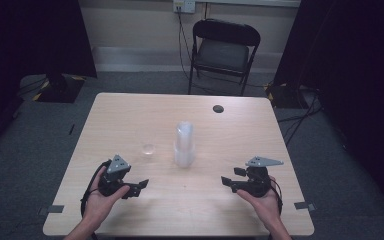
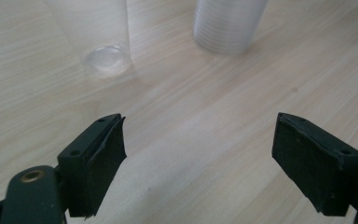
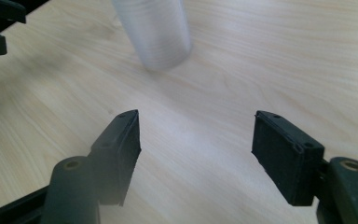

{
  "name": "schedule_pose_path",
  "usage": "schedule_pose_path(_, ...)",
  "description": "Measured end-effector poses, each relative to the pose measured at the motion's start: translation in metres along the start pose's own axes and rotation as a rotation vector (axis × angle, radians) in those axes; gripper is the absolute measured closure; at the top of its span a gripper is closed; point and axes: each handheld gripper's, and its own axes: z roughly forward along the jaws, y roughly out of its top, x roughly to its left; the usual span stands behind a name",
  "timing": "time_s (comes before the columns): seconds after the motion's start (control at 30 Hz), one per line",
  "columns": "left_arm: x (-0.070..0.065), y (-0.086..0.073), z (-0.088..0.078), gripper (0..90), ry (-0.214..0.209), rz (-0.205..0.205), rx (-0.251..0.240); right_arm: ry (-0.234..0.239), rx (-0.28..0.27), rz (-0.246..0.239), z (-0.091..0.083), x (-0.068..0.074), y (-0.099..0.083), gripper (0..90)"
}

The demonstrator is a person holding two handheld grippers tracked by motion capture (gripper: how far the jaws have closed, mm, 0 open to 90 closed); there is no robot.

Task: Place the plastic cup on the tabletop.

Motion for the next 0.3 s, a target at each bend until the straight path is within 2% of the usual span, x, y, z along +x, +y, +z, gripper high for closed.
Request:
schedule_pose_path(0.07, -0.001, -0.006, 0.002, 17.0, 0.007, -0.011, -0.005, -0.014, -0.006, 0.001, -0.001, -0.002, -0.006, 31.7)
schedule_pose_path(0.1, -0.002, -0.009, 0.002, 17.0, 0.009, 0.005, -0.001, -0.017, -0.01, 0.008, -0.001, -0.003, -0.008, 31.2)
schedule_pose_path(0.17, -0.004, -0.015, 0.001, 17.0, 0.02, 0.003, -0.021, -0.021, -0.01, 0.026, 0.0, -0.005, -0.012, 30.1)
schedule_pose_path(0.3, -0.005, -0.02, 0.005, 17.0, -0.005, 0.032, -0.019, -0.054, -0.018, 0.047, 0.001, -0.012, -0.016, 26.9)
